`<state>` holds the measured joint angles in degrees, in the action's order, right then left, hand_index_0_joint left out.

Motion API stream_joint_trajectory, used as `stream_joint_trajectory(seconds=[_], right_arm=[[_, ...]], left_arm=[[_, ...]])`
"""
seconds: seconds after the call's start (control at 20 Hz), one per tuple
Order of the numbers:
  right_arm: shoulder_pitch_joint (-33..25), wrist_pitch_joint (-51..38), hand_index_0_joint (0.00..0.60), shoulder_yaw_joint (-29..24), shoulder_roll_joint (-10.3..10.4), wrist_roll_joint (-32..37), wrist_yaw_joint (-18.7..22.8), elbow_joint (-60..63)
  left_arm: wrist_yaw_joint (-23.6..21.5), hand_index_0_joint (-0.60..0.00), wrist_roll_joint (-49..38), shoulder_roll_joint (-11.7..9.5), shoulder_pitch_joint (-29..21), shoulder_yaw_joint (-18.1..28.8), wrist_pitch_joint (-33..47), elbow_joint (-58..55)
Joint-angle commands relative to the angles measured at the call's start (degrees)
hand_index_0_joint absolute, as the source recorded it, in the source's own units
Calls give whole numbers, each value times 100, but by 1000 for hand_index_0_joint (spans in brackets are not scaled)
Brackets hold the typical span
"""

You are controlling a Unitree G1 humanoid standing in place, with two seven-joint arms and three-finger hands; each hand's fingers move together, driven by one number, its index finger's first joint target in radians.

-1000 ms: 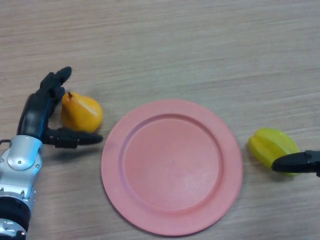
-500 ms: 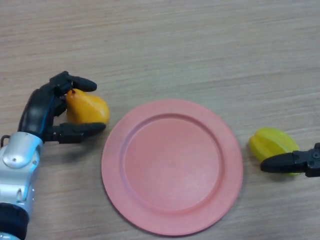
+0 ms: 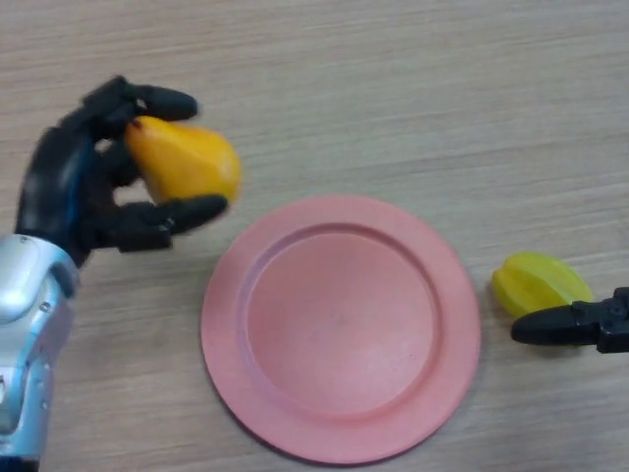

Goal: Pick up the yellow pear and place it on the plate

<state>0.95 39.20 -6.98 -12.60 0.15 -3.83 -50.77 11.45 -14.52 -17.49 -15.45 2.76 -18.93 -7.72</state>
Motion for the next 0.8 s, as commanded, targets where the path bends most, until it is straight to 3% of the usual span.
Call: stream_joint_trajectory(seconds=[0.05, 0.1, 0.2, 0.3, 0.5, 0.65, 0.75, 0.8], right_arm=[[-163, -834, 0, -335, -130, 28, 180, -183], [-192, -802, 0, -306, -152, -25, 170, -182], [-159, -753, 0, -335, -133, -15, 130, -235], [-164, -700, 0, -354, -140, -58, 139, -283], [-318, -650, 0, -234, -132, -56, 305, -288], [-226, -614, 0, -273, -92, 184, 233, -423], [-193, -552, 0, -296, -89, 297, 204, -495], [-209, -532, 0, -345, -82, 433, 215, -496]], left_arm=[[546, -600, 601, 144, 114, -379, 116, -660], [717, -600, 1128, 381, 277, -624, 280, -678], [634, -600, 1396, 590, 259, -774, 522, -377], [293, -600, 1210, 643, 157, -893, 781, 40], [75, -600, 1414, 659, 130, -1146, 1680, 642], [553, -600, 1848, 660, 231, -1221, 1526, 478], [714, -401, 2081, 660, 255, -1260, 1518, 450], [769, -251, 2205, 660, 273, -1260, 1538, 447]])
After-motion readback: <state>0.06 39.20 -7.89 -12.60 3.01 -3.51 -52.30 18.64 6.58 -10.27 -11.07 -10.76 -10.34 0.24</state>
